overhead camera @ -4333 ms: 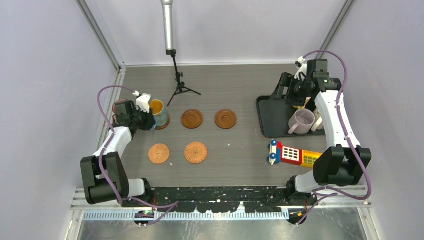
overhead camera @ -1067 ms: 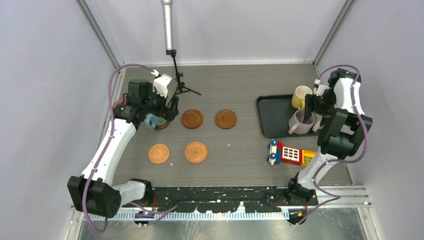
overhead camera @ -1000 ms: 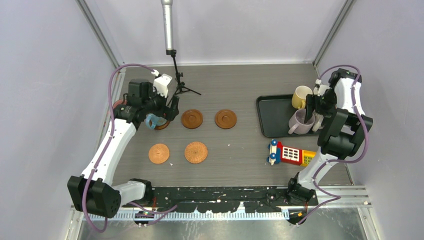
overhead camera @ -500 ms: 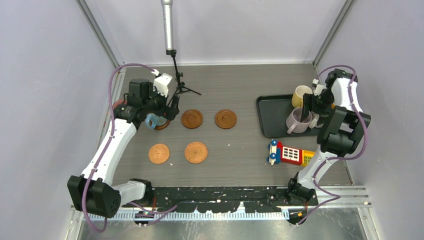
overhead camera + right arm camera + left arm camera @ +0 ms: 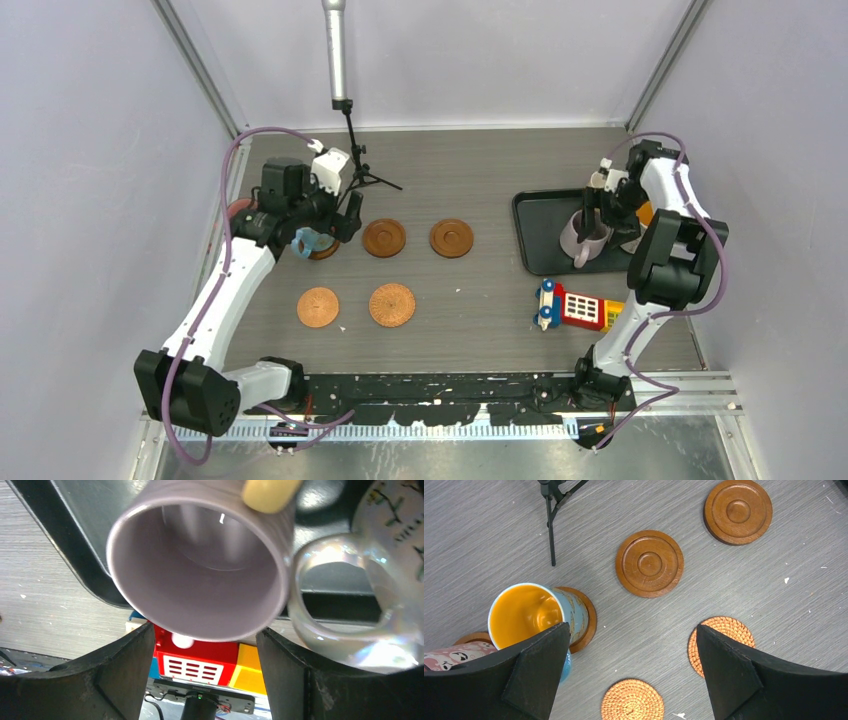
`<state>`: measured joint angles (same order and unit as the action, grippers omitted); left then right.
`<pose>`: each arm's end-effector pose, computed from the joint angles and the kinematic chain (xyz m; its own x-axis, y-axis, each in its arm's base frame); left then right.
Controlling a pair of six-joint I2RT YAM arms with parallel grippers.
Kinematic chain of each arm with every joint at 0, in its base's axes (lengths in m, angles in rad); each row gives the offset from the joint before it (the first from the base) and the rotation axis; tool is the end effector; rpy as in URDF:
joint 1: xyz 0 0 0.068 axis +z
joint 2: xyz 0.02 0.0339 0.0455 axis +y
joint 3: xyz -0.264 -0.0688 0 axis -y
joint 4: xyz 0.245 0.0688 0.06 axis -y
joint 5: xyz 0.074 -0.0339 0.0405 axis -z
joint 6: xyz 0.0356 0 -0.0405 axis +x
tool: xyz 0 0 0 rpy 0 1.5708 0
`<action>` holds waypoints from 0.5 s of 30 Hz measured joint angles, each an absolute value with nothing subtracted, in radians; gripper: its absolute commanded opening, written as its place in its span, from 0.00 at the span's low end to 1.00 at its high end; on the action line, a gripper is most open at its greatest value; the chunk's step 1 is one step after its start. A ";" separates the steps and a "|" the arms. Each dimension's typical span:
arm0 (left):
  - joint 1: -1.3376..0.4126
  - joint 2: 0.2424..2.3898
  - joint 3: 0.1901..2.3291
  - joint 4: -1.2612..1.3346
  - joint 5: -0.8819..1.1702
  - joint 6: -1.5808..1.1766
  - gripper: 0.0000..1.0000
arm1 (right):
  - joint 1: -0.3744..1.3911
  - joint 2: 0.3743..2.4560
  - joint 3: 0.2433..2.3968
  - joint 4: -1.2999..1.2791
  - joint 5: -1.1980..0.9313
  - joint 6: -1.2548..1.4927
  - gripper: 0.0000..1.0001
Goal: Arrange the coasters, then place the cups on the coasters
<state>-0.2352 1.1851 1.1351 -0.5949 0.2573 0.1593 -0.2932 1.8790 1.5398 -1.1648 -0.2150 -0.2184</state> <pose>0.2459 -0.0682 0.3406 -0.5100 0.2800 -0.8133 0.5105 0.8595 -0.0243 0.3453 -0.0963 0.2316 -0.9907 0.0780 -0.1113 0.0554 0.9796 0.1934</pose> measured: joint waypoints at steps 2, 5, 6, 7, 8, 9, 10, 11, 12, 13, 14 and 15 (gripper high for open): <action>-0.241 1.185 1.135 -0.595 0.255 0.159 1.00 | -0.277 1.879 1.530 -1.151 -0.225 -0.210 0.78; -0.246 1.185 1.135 -0.595 0.253 0.159 1.00 | -0.254 1.879 1.518 -1.143 -0.236 -0.198 0.78; -0.248 1.185 1.135 -0.595 0.253 0.159 1.00 | -0.245 1.879 1.512 -1.137 -0.242 -0.187 0.78; -0.249 1.185 1.135 -0.595 0.253 0.159 1.00 | -0.237 1.879 1.505 -1.135 -0.247 -0.181 0.78; -0.250 1.185 1.135 -0.595 0.252 0.159 1.00 | -0.226 1.879 1.494 -1.130 -0.253 -0.174 0.78; -0.251 1.186 1.135 -0.595 0.252 0.159 1.00 | -0.216 1.879 1.485 -1.128 -0.259 -0.165 0.78; -0.252 1.187 1.135 -0.595 0.252 0.159 1.00 | -0.206 1.878 1.475 -1.126 -0.264 -0.157 0.78; -0.253 1.187 1.135 -0.594 0.250 0.159 1.00 | -0.194 1.876 1.463 -1.122 -0.272 -0.147 0.78; -0.255 1.189 1.135 -0.593 0.249 0.159 1.00 | -0.181 1.872 1.449 -1.116 -0.282 -0.134 0.78; -0.258 1.191 1.135 -0.591 0.248 0.158 1.00 | -0.169 1.868 1.437 -1.112 -0.289 -0.125 0.78; -0.262 1.194 1.135 -0.589 0.245 0.157 1.00 | -0.157 1.862 1.424 -1.106 -0.296 -0.114 0.78; -0.266 1.197 1.135 -0.587 0.244 0.157 1.00 | -0.141 1.856 1.411 -1.098 -0.303 -0.099 0.78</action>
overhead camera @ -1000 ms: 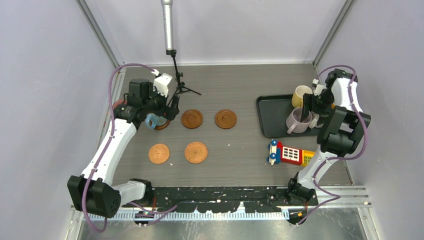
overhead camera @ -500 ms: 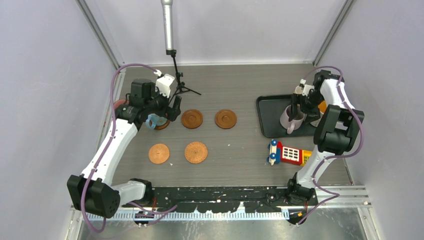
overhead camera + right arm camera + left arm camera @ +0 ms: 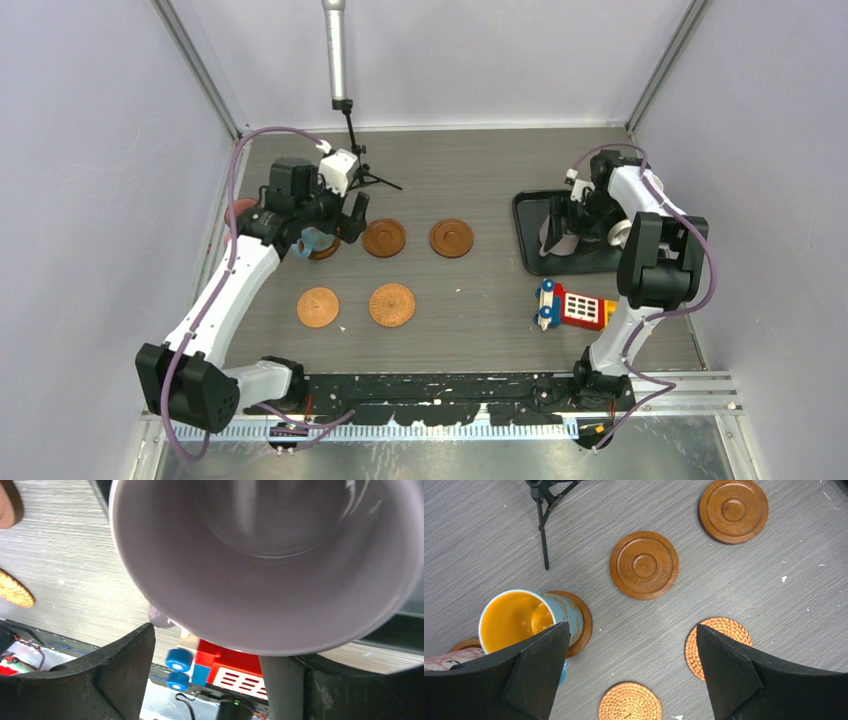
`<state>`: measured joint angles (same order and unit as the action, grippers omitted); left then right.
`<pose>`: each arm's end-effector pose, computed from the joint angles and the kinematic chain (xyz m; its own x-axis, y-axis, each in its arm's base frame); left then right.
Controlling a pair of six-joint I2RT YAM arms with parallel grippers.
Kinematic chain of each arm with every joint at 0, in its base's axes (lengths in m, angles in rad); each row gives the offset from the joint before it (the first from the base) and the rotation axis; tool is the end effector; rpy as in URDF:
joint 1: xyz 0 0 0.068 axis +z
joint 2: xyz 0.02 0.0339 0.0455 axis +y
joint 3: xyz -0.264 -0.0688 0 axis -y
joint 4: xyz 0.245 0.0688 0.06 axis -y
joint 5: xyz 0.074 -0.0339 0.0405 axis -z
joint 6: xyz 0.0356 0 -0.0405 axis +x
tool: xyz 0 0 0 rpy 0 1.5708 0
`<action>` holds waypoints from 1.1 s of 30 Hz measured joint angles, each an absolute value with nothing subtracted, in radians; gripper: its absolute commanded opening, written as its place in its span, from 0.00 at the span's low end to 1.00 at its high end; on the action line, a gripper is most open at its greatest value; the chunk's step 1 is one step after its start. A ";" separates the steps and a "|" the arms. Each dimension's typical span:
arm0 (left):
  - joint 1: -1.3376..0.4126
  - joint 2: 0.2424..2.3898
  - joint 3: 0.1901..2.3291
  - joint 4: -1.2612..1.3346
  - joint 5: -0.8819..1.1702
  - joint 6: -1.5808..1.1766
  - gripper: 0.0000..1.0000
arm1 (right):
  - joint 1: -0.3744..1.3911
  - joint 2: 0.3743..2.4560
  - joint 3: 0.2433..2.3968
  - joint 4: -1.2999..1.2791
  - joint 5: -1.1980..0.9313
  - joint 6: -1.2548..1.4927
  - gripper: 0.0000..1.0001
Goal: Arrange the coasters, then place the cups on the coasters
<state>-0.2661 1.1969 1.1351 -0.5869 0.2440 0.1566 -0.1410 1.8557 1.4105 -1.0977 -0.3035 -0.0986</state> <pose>0.2470 -0.0762 0.3384 -0.5070 0.2951 -0.8099 0.5264 0.8500 -0.0199 0.3422 -0.0378 0.2076 -0.9973 0.0467 -0.0572 0.0278 0.9552 0.2945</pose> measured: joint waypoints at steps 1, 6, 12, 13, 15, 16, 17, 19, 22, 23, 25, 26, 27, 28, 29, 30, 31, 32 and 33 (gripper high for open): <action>-0.272 1.203 1.135 -0.584 0.240 0.156 1.00 | -0.127 1.851 1.402 -1.092 -0.310 -0.086 0.78; -0.324 1.246 1.142 -0.582 0.218 0.155 1.00 | -0.070 1.842 1.378 -1.042 -0.354 -0.020 0.78; -0.439 1.369 1.208 -0.579 0.199 0.127 1.00 | -0.043 1.826 1.377 -1.014 -0.437 0.010 0.78; -0.463 1.398 1.229 -0.579 0.197 0.123 1.00 | -0.043 1.816 1.380 -1.021 -0.448 0.004 0.77; -0.521 1.475 1.296 -0.577 0.194 0.112 1.00 | -0.046 1.791 1.397 -1.046 -0.460 -0.017 0.78; -0.545 1.512 1.327 -0.575 0.193 0.110 1.00 | -0.049 1.776 1.410 -1.058 -0.464 -0.027 0.77; -0.576 1.560 1.369 -0.571 0.192 0.105 1.00 | -0.054 1.763 1.425 -1.070 -0.464 -0.036 0.78; -0.633 1.652 1.451 -0.562 0.194 0.093 1.00 | -0.074 1.730 1.462 -1.087 -0.462 -0.051 0.78; -0.712 1.793 1.582 -0.553 0.194 0.079 0.99 | -0.131 1.694 1.521 -1.092 -0.446 -0.049 0.77; -0.733 1.834 1.620 -0.550 0.193 0.077 0.99 | -0.152 1.686 1.536 -1.091 -0.440 -0.046 0.77; -0.778 1.925 1.712 -0.551 0.191 0.068 0.98 | -0.206 1.676 1.562 -1.084 -0.434 -0.029 0.77; -0.800 1.974 1.763 -0.550 0.189 0.062 0.97 | -0.232 1.674 1.573 -1.080 -0.432 -0.019 0.77; -0.817 2.017 1.805 -0.549 0.186 0.058 0.96 | -0.250 1.674 1.582 -1.077 -0.431 -0.010 0.78; -0.833 2.062 1.852 -0.552 0.184 0.052 0.95 | -0.276 1.674 1.591 -1.074 -0.431 0.001 0.78; -0.846 2.108 1.903 -0.556 0.183 0.046 0.94 | -0.290 1.674 1.598 -1.073 -0.429 0.008 0.78; -0.859 2.148 1.947 -0.554 0.184 0.038 0.93 | -0.305 1.674 1.605 -1.073 -0.429 0.015 0.78; -0.872 2.189 1.994 -0.557 0.184 0.033 0.93 | -0.315 1.674 1.613 -1.073 -0.428 0.021 0.78; -0.882 2.226 2.035 -0.557 0.185 0.029 0.93 | -0.319 1.673 1.617 -1.070 -0.428 0.026 0.78; -0.889 2.254 2.065 -0.557 0.186 0.028 0.93 | -0.321 1.672 1.618 -1.070 -0.429 0.028 0.78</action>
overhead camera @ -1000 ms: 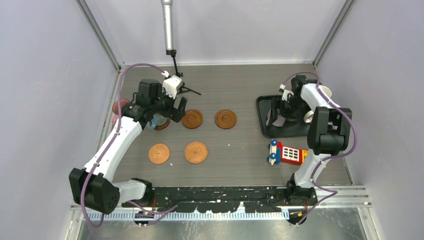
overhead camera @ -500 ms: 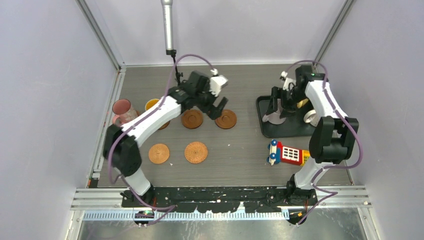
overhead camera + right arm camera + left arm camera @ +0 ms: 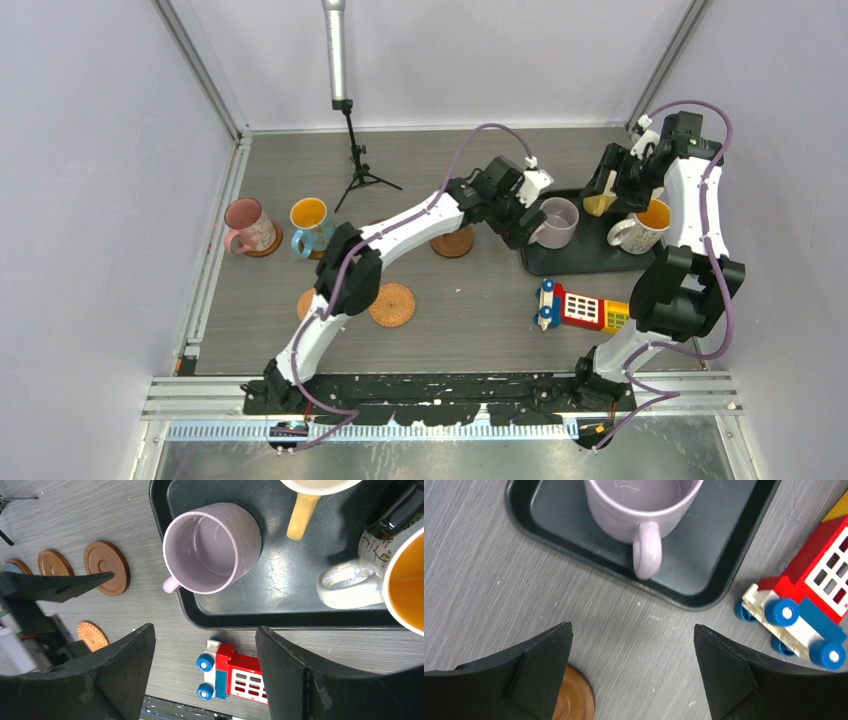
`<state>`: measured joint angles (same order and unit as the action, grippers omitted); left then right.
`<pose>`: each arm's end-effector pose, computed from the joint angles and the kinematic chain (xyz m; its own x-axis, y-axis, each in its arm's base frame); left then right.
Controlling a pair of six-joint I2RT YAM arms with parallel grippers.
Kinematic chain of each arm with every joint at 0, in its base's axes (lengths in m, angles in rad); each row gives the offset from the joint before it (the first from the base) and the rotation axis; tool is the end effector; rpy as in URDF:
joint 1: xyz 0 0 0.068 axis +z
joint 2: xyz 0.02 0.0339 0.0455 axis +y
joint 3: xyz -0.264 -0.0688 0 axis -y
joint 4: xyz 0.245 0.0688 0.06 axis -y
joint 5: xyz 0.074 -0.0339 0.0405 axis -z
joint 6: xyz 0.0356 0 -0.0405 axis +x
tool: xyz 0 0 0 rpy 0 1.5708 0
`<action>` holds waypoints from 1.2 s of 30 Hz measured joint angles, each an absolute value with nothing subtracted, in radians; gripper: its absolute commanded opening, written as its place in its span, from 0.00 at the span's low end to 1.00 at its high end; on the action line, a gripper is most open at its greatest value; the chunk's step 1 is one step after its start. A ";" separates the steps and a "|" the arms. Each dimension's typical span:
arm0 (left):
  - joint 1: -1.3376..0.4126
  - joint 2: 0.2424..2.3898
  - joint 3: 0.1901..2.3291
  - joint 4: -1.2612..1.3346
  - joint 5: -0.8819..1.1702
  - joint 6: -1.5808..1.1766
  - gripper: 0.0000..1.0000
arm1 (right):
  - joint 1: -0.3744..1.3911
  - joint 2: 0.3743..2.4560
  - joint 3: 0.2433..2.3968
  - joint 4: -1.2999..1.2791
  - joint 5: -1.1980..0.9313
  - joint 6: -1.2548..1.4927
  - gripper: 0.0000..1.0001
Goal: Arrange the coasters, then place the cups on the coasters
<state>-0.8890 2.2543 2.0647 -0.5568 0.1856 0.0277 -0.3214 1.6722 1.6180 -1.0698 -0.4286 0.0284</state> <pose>0.3217 -0.4068 0.2569 -0.4042 0.5412 -0.7373 0.8600 0.4994 -0.1049 0.3278 -0.0935 0.3268 -0.8520 0.3109 -0.4213 0.1412 0.9112 0.3869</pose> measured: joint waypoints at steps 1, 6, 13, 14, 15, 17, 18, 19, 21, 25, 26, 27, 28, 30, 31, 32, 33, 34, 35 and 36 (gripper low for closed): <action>-0.896 2.288 2.100 -0.558 0.186 0.025 0.92 | -0.323 1.670 1.618 -1.070 -0.429 0.030 0.78; -0.920 2.428 2.251 -0.559 0.183 0.017 0.84 | -0.332 1.661 1.618 -1.071 -0.430 0.030 0.78; -0.929 2.584 2.417 -0.558 0.171 0.007 0.62 | -0.353 1.647 1.618 -1.072 -0.440 0.033 0.78; -0.930 2.595 2.425 -0.558 0.169 0.007 0.58 | -0.356 1.644 1.618 -1.072 -0.442 0.033 0.78; -0.931 2.599 2.426 -0.558 0.167 0.007 0.55 | -0.358 1.642 1.618 -1.073 -0.445 0.033 0.78; -0.934 2.602 2.427 -0.558 0.165 0.007 0.49 | -0.363 1.640 1.618 -1.074 -0.449 0.033 0.78; -0.934 2.602 2.429 -0.558 0.164 0.006 0.48 | -0.364 1.640 1.618 -1.074 -0.452 0.033 0.78; -0.935 2.602 2.435 -0.557 0.164 0.007 0.48 | -0.364 1.640 1.618 -1.074 -0.453 0.033 0.78; -0.937 2.602 2.448 -0.555 0.161 0.007 0.50 | -0.366 1.640 1.618 -1.074 -0.458 0.033 0.78; -0.947 2.613 2.475 -0.544 0.154 0.007 0.53 | -0.369 1.641 1.618 -1.076 -0.466 0.033 0.78; -0.949 2.619 2.484 -0.540 0.152 0.007 0.53 | -0.369 1.641 1.618 -1.078 -0.466 0.033 0.78; -0.951 2.628 2.493 -0.536 0.151 0.007 0.53 | -0.370 1.641 1.618 -1.079 -0.467 0.033 0.78; -0.953 2.635 2.498 -0.534 0.149 0.007 0.53 | -0.371 1.641 1.618 -1.081 -0.467 0.033 0.78; -0.955 2.653 2.510 -0.535 0.146 0.009 0.50 | -0.373 1.641 1.618 -1.082 -0.467 0.033 0.78; -0.955 2.665 2.518 -0.537 0.142 0.010 0.48 | -0.374 1.641 1.618 -1.083 -0.467 0.033 0.78; -0.955 2.677 2.527 -0.537 0.139 0.011 0.43 | -0.376 1.641 1.618 -1.083 -0.468 0.033 0.78; -0.955 2.689 2.539 -0.542 0.134 0.012 0.38 | -0.377 1.641 1.618 -1.083 -0.469 0.033 0.78; -0.955 2.701 2.554 -0.545 0.130 0.013 0.32 | -0.378 1.641 1.618 -1.084 -0.469 0.033 0.78; -0.955 2.708 2.561 -0.543 0.128 0.014 0.27 | -0.379 1.641 1.618 -1.084 -0.470 0.033 0.78; -0.955 2.712 2.566 -0.545 0.127 0.016 0.24 | -0.380 1.641 1.618 -1.084 -0.470 0.033 0.78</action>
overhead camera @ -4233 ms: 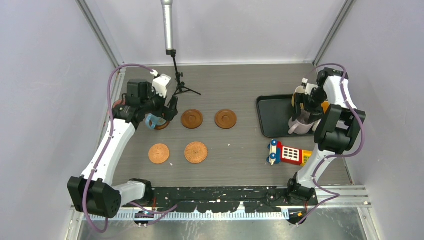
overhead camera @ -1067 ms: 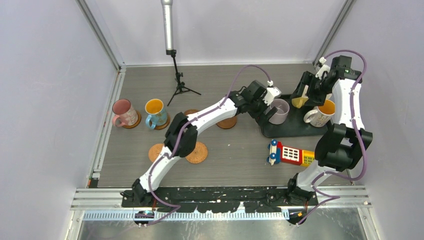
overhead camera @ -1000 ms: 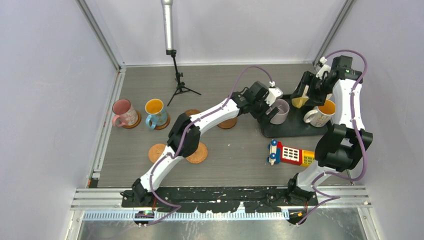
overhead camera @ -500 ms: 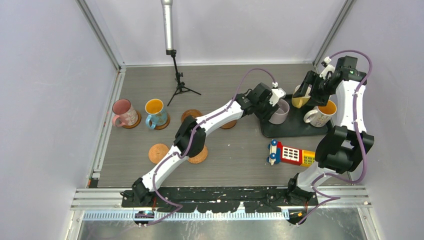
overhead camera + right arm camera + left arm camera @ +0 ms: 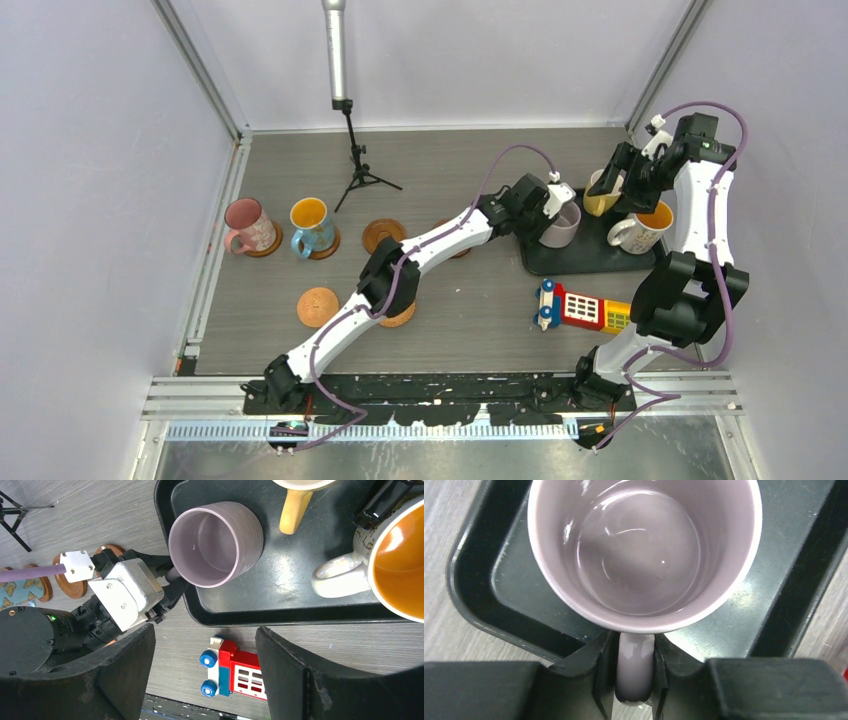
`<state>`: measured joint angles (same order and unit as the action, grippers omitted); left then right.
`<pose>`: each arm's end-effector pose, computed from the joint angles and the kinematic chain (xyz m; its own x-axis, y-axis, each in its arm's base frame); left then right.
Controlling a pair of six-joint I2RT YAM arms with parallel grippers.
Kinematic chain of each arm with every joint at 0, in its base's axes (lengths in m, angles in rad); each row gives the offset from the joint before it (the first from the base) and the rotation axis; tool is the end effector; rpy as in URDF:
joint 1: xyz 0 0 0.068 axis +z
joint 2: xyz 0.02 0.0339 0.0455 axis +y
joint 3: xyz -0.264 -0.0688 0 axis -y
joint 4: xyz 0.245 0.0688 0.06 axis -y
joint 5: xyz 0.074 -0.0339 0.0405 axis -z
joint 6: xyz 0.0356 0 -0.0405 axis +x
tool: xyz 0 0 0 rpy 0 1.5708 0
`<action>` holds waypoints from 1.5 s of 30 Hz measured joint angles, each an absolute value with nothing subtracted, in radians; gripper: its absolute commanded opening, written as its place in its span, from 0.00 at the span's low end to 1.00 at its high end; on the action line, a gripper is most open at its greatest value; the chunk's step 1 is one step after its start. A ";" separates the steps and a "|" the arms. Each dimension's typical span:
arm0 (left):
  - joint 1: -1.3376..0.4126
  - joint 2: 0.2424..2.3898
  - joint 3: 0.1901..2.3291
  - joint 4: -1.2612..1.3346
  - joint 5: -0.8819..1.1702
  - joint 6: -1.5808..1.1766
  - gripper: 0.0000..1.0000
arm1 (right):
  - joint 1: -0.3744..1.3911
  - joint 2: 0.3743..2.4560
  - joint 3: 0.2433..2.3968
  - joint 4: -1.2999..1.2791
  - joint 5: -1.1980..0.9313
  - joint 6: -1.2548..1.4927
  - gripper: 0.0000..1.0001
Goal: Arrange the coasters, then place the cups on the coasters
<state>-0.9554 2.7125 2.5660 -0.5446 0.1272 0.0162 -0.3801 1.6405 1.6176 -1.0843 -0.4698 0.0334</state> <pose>0.3400 -0.4888 0.1773 -0.3539 0.5284 -0.7718 0.8722 0.4843 -0.0684 0.3143 -0.1082 0.3367 -0.8254 0.3618 -0.4334 0.1705 0.8915 0.4196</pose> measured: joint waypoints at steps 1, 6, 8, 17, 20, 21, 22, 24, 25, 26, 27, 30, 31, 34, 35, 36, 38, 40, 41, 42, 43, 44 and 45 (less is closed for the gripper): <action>-0.955 2.714 2.567 -0.544 0.125 0.016 0.20 | -0.381 1.641 1.618 -1.085 -0.470 0.033 0.78; -0.955 2.714 2.571 -0.543 0.109 0.032 0.00 | -0.383 1.641 1.618 -1.085 -0.471 0.033 0.78; -0.955 2.713 2.571 -0.543 0.109 0.032 0.00 | -0.384 1.641 1.618 -1.085 -0.472 0.033 0.78; -0.953 2.651 2.466 -0.497 0.106 0.026 0.00 | -0.384 1.641 1.618 -1.086 -0.476 0.034 0.78; -0.953 2.623 2.441 -0.482 0.107 0.024 0.00 | -0.384 1.641 1.618 -1.085 -0.478 0.038 0.78; -0.953 2.611 2.429 -0.469 0.108 0.022 0.00 | -0.384 1.641 1.618 -1.085 -0.478 0.041 0.78; -0.953 2.598 2.420 -0.458 0.109 0.022 0.00 | -0.384 1.641 1.618 -1.085 -0.478 0.043 0.78; -0.953 2.574 2.405 -0.437 0.110 0.010 0.00 | -0.384 1.641 1.618 -1.085 -0.478 0.048 0.78; -0.953 2.561 2.397 -0.423 0.112 0.007 0.00 | -0.384 1.641 1.618 -1.085 -0.478 0.050 0.78; -0.953 2.548 2.389 -0.410 0.113 0.004 0.00 | -0.384 1.641 1.618 -1.084 -0.478 0.052 0.78; -0.953 2.533 2.376 -0.394 0.114 0.002 0.00 | -0.384 1.641 1.618 -1.084 -0.478 0.053 0.78; -0.945 2.463 2.296 -0.341 0.115 -0.001 0.00 | -0.384 1.640 1.618 -1.083 -0.480 0.056 0.79; -0.944 2.431 2.254 -0.320 0.116 -0.001 0.00 | -0.384 1.640 1.618 -1.081 -0.482 0.056 0.79; -0.936 2.333 2.127 -0.274 0.117 -0.001 0.00 | -0.384 1.640 1.618 -1.077 -0.493 0.058 0.79; -0.931 2.292 2.072 -0.253 0.117 -0.001 0.00 | -0.384 1.640 1.618 -1.077 -0.497 0.060 0.79; -0.924 2.254 2.023 -0.242 0.117 0.000 0.00 | -0.384 1.639 1.618 -1.077 -0.501 0.061 0.79; -0.907 2.176 1.920 -0.213 0.116 0.000 0.00 | -0.384 1.638 1.618 -1.077 -0.506 0.064 0.79; -0.886 2.094 1.818 -0.193 0.115 0.000 0.00 | -0.380 1.635 1.618 -1.077 -0.511 0.065 0.79; -0.872 2.048 1.762 -0.182 0.113 0.000 0.00 | -0.377 1.634 1.618 -1.077 -0.512 0.067 0.79; -0.858 2.004 1.711 -0.170 0.112 0.000 0.00 | -0.374 1.633 1.618 -1.077 -0.514 0.067 0.79; -0.844 1.960 1.658 -0.159 0.108 0.004 0.00 | -0.371 1.632 1.618 -1.077 -0.515 0.068 0.79; -0.828 1.906 1.595 -0.147 0.103 0.007 0.00 | -0.370 1.632 1.618 -1.077 -0.516 0.070 0.79; -0.818 1.864 1.550 -0.144 0.099 0.012 0.00 | -0.363 1.631 1.618 -1.077 -0.516 0.071 0.79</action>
